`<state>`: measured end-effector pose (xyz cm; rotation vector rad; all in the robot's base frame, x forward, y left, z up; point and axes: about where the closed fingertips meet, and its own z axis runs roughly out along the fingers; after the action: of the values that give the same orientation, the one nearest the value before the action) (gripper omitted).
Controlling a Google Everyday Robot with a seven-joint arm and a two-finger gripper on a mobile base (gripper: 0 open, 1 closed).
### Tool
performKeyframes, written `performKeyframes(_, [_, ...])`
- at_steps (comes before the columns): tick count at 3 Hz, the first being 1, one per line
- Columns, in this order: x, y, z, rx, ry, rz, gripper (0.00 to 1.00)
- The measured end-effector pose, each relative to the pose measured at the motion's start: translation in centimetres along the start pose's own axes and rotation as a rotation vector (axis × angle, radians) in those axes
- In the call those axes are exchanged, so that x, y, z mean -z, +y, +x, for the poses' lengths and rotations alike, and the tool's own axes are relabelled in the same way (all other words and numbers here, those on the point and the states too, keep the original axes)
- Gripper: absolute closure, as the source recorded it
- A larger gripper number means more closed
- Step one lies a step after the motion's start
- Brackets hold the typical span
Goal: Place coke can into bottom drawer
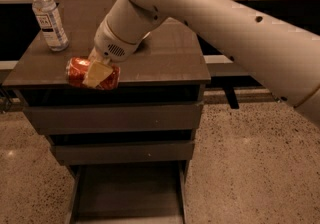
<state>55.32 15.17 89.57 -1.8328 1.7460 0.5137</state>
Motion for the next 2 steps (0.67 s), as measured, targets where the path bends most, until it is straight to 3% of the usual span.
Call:
performKeyframes(1, [-2.1,0.1,2.2,-0.023,0.003,0.031,1.0])
performKeyframes(2, [-6.8,2.1,8.3,-0.04,0.002,0.051,1.0])
